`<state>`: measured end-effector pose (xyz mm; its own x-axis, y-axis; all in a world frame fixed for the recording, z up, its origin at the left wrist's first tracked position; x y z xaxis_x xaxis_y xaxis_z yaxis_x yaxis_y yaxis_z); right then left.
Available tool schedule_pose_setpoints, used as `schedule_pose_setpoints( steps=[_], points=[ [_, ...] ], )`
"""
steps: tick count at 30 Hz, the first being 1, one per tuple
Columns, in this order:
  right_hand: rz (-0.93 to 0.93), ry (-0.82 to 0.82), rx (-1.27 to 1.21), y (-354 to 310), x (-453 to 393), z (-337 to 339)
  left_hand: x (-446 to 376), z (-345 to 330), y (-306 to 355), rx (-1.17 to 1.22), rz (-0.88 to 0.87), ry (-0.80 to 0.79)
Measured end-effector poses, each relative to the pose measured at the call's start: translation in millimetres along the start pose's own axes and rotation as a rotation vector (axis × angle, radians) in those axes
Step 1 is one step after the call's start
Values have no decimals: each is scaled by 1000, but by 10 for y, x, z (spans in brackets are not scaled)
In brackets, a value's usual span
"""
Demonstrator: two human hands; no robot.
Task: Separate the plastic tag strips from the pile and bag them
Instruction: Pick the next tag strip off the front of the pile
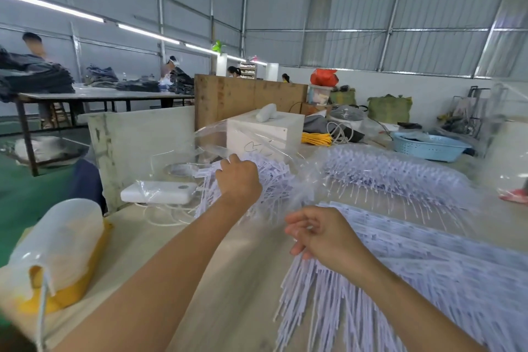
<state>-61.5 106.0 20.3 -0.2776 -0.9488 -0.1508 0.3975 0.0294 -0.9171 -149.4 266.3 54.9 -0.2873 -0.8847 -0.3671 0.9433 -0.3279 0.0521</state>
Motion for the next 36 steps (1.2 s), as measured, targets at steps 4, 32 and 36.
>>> schedule_pose_setpoints(
  steps=[4, 32, 36],
  points=[
    [19, 85, 9, -32, 234, 317, 498, 443, 432, 93, -255, 174],
    [-52, 549, -126, 538, 1609, 2084, 1801, 742, 2314, 421, -849, -84],
    [28, 475, -392, 342, 1596, 2091, 1970, 1111, 2503, 383, -952, 77]
  ],
)
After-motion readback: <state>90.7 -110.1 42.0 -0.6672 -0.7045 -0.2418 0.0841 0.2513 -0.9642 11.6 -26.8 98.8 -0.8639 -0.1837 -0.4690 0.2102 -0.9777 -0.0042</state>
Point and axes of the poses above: each hand's wrist, its own x-axis away from the middle knuckle, its own z-axis out of the back of the hand, y = z × x, the point moved 9 cm from there along -x, towards the middle knuckle, and after that the axes turned 8 degrees about -x, right-handed, at the moved point
